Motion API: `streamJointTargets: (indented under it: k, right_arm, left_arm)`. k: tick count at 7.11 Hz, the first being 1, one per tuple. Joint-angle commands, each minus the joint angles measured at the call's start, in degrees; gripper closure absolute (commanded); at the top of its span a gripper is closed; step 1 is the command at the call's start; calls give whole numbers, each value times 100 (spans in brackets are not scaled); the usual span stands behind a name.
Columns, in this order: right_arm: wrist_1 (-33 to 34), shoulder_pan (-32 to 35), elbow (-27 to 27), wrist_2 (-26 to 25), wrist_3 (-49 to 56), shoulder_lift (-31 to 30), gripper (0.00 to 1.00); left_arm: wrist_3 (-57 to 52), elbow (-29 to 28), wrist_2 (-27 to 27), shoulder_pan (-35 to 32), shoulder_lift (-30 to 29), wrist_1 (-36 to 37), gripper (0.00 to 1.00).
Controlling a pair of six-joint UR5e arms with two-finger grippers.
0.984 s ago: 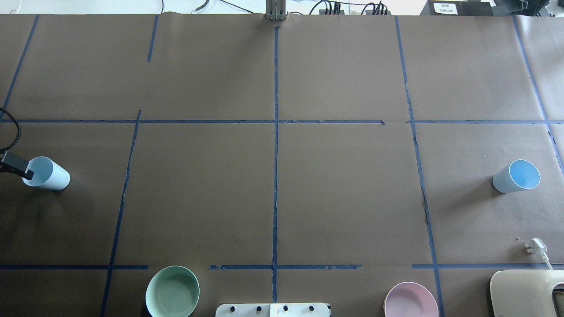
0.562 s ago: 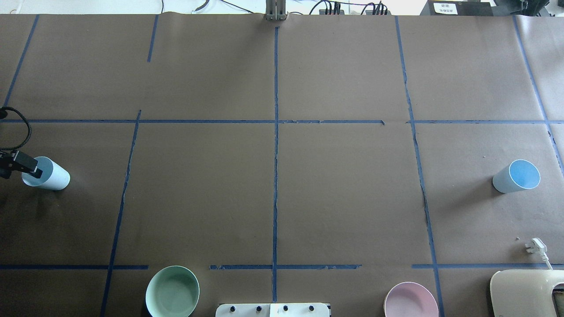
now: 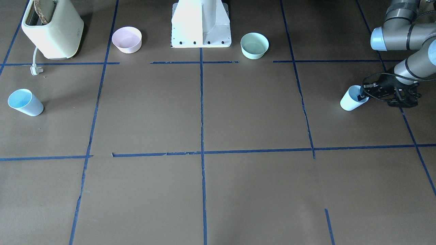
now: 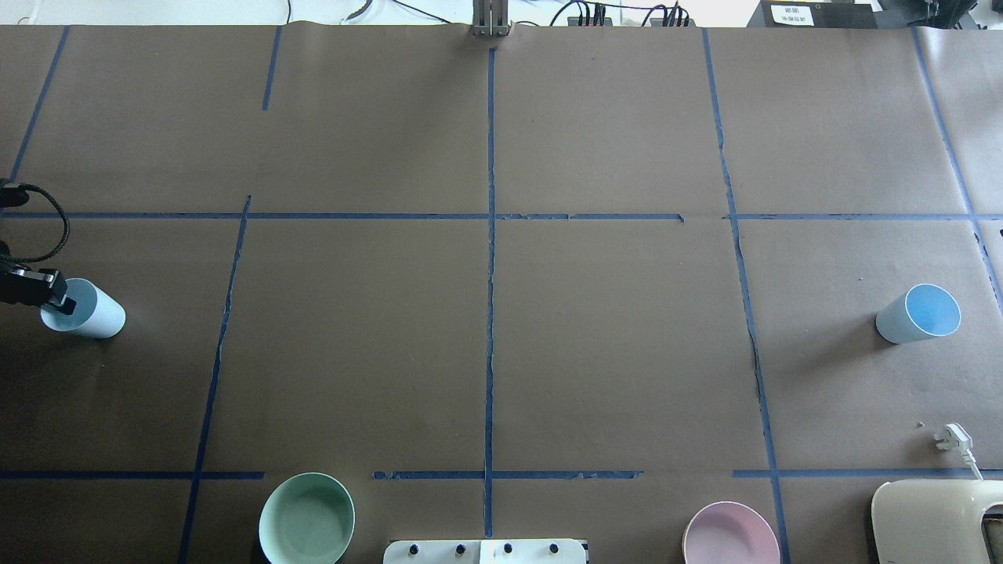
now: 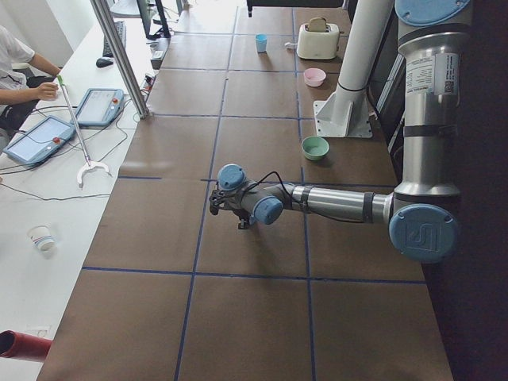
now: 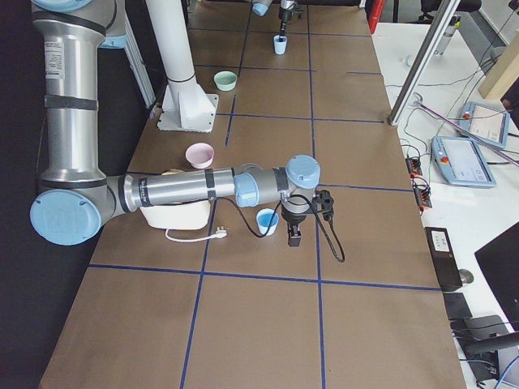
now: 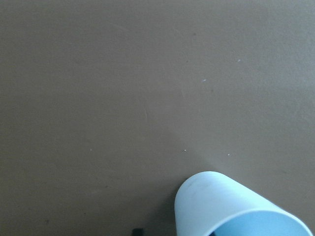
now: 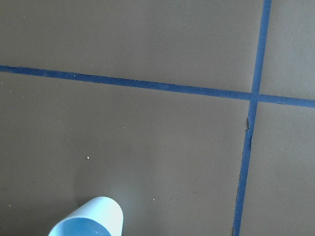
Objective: Stack blue cups with both arms
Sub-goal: 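Lower the left gripper onto the light blue cup and close it, then lift the cup with the left gripper and carry it to the table centre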
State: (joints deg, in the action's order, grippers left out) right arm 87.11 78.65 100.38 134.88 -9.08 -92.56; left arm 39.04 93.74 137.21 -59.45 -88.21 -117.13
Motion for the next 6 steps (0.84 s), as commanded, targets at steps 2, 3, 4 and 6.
streamJointTargets:
  k: [2,3,4,6]
  right_arm:
    - [-1,-8,7,3,-6,28,0]
    - [-1,-8,16,3,-6,28,0]
    - [-1,-8,16,3,-6,28,0]
    - [-62,-8,34,12,-15,37,0]
  left_arm:
    - [1897,224,-1,510,-1682,111,100]
    - [2584,15,-202,1340,-2656,390,100]
    - [2791,-379,-891,1531,-3580,654,100]
    - [2802,-1580,-1877,1980,-4935,701,100]
